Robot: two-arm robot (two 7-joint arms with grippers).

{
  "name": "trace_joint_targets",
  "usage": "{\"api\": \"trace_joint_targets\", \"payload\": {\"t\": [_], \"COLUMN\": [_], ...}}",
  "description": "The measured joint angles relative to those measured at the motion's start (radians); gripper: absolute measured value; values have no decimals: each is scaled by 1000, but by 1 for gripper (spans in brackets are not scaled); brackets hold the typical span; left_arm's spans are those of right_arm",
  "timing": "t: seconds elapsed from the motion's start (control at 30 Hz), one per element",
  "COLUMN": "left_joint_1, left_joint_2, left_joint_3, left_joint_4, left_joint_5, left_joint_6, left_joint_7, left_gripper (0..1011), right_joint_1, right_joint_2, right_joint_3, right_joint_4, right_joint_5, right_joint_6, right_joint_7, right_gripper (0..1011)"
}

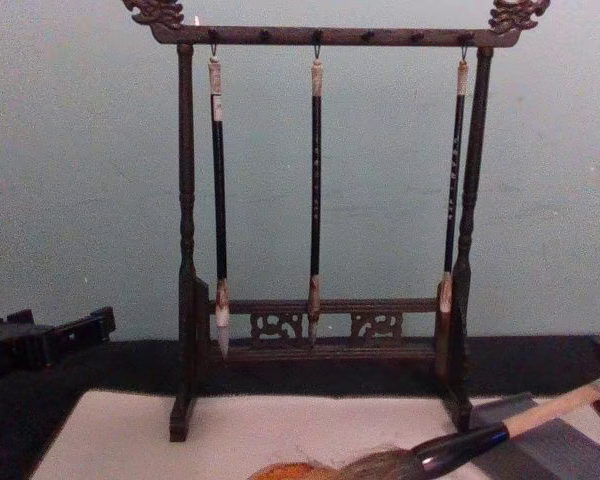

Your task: Pick up the brush from the inkstone, write on the paper, then place the brush back to its original position.

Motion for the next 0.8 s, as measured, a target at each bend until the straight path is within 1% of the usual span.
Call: {"api": "trace_joint_targets", "payload": {"t": [0.8], "left_joint_1": [0], "left_joint_2": [0], "left_joint_3": [0], "left_joint_4": [0], "left_joint_5": [0], "left_joint_6": [0], "left_joint_7": [0], "left_gripper": [1002], "right_joint_1": [0], "right_joint_2": [0], "right_joint_3": [0], "right_joint_4": [0], "right_joint_5": [0], "right_joint_6": [0], "right_joint_7": [0], "right_gripper": [1008]}}
